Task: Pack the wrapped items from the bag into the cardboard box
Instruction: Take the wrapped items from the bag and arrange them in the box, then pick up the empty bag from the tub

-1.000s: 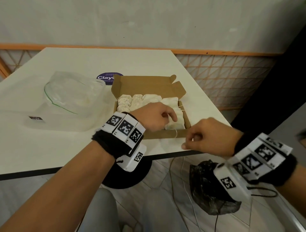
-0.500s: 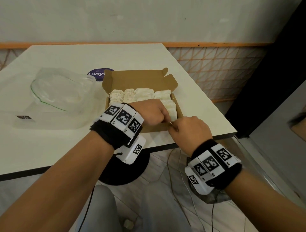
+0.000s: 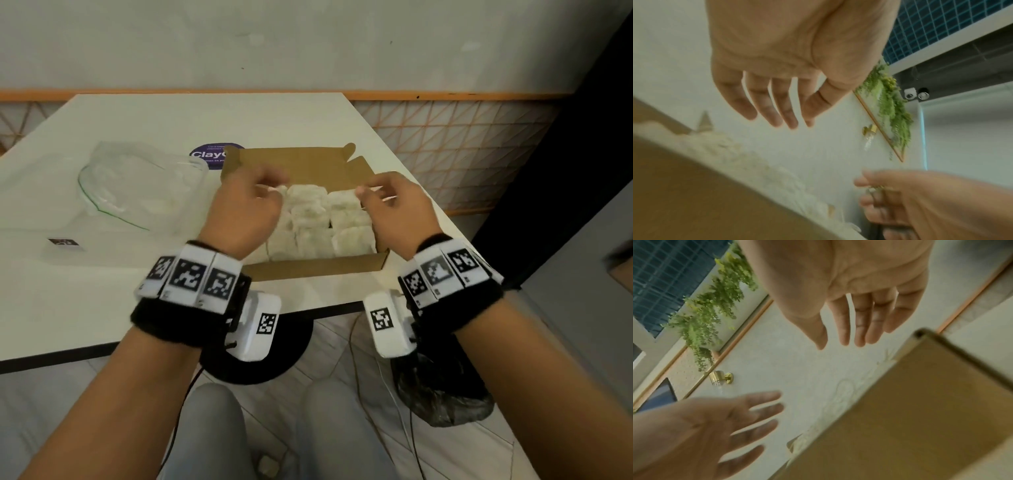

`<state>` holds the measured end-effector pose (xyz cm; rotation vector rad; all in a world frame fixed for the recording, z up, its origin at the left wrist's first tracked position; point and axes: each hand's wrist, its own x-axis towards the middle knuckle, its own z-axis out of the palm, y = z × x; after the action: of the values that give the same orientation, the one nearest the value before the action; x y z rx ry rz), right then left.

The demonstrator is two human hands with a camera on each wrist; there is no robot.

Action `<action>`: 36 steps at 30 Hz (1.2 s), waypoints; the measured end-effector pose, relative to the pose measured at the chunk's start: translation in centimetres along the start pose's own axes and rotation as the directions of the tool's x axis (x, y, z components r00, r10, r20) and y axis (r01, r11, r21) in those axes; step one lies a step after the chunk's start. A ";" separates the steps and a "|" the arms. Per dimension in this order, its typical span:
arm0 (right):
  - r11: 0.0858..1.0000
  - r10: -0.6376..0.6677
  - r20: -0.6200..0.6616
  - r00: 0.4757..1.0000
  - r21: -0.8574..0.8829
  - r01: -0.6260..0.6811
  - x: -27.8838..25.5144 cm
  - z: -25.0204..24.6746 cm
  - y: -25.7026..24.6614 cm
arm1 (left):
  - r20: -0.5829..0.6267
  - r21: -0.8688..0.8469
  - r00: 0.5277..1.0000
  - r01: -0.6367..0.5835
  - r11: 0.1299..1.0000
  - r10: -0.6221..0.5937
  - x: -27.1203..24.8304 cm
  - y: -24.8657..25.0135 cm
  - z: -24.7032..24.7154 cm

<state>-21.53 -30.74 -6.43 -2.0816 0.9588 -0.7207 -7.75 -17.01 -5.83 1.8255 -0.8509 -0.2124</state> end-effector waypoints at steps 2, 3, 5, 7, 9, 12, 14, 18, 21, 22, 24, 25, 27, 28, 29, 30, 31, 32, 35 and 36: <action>0.998 0.011 -0.040 0.999 0.067 -0.009 -0.6 -0.1 1.6 | -0.147 -0.016 0.988 0.038 0.999 -0.040 -0.5 -1.5 -1.7; 0.992 0.029 -0.018 0.999 0.122 -0.027 -1.2 0.0 2.3 | -0.167 -0.007 0.984 0.063 0.998 -0.064 -0.7 -2.3 -2.3; 0.970 0.065 0.086 0.994 0.229 -0.083 -2.1 1.0 3.6 | -0.120 0.016 0.983 0.142 0.990 -0.139 -1.0 -3.8 -2.6; 0.981 0.027 0.147 0.989 0.189 -0.055 -2.6 2.2 4.3 | 0.009 -0.004 0.974 0.227 0.974 -0.227 -1.5 -4.9 -2.1; 0.991 -0.019 0.129 0.991 0.132 0.002 -2.7 3.2 4.7 | 0.091 0.002 0.972 0.219 0.976 -0.218 -1.9 -5.0 -1.6; 0.988 -0.017 0.097 0.995 0.156 0.002 -2.4 3.6 5.1 | 0.069 0.130 0.987 0.133 0.983 -0.143 -2.5 -4.0 -2.0; 0.986 -0.026 0.087 0.996 0.164 0.012 -2.3 3.6 5.5 | -0.027 0.185 1.000 0.018 0.983 -0.014 -3.0 -2.9 -3.3; 0.987 -0.048 0.038 0.998 0.153 0.041 -2.3 4.0 5.8 | -0.131 0.483 0.962 -0.148 0.863 0.238 -4.2 -2.1 -7.9; 0.989 -0.042 0.031 0.999 0.141 0.037 -2.2 4.2 5.5 | -0.004 0.724 0.994 -0.071 0.686 0.108 -4.2 -3.3 -10.9; 0.990 -0.039 0.028 0.999 0.139 0.035 -2.2 4.2 5.4 | 0.042 0.756 0.999 -0.047 0.653 0.023 -4.1 -3.8 -11.5; 0.991 -0.018 0.018 1.000 0.135 0.016 -2.2 4.1 5.1 | 0.101 0.759 0.993 -0.035 0.650 -0.065 -4.1 -4.5 -11.7; 0.991 -0.008 0.017 1.000 0.132 0.005 -2.2 4.2 5.0 | 0.108 0.747 0.993 -0.047 0.663 -0.051 -4.2 -4.7 -11.5; 0.993 0.001 0.022 1.000 0.122 -0.003 -2.0 4.2 4.7 | 0.086 0.730 0.996 -0.072 0.680 0.013 -4.3 -4.9 -10.8; 0.993 0.006 0.024 1.000 0.118 -0.009 -1.8 4.3 4.5 | 0.086 0.724 0.996 -0.077 0.685 0.022 -4.4 -4.8 -10.3; 0.994 0.012 0.025 1.000 0.113 -0.014 -1.5 4.4 4.3 | 0.099 0.719 0.995 -0.083 0.690 0.017 -4.5 -4.6 -9.7; 0.994 0.021 0.025 0.999 0.110 -0.024 -1.2 4.4 4.2 | 0.120 0.721 0.993 -0.097 0.686 0.014 -4.5 -4.5 -9.0; 0.993 0.033 0.031 0.999 0.109 -0.036 -1.0 4.4 4.0 | 0.139 0.735 0.990 -0.116 0.668 0.019 -4.6 -4.3 -8.2; 0.993 0.047 0.042 0.998 0.107 -0.051 -0.7 4.4 3.9 | 0.153 0.757 0.988 -0.140 0.639 0.035 -4.6 -4.1 -7.5; 0.994 0.060 0.086 0.994 0.083 -0.067 -0.5 4.2 4.0 | 0.145 0.796 0.986 -0.163 0.583 0.078 -4.9 -3.9 -6.2; 0.995 0.057 0.099 0.993 0.078 -0.064 -0.5 4.2 4.1 | 0.138 0.798 0.987 -0.158 0.581 0.080 -4.9 -3.8 -6.2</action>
<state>-20.43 -30.63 -12.19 -1.9893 0.9199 -0.6122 -6.43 -8.56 -7.75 2.6117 -1.2630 0.2485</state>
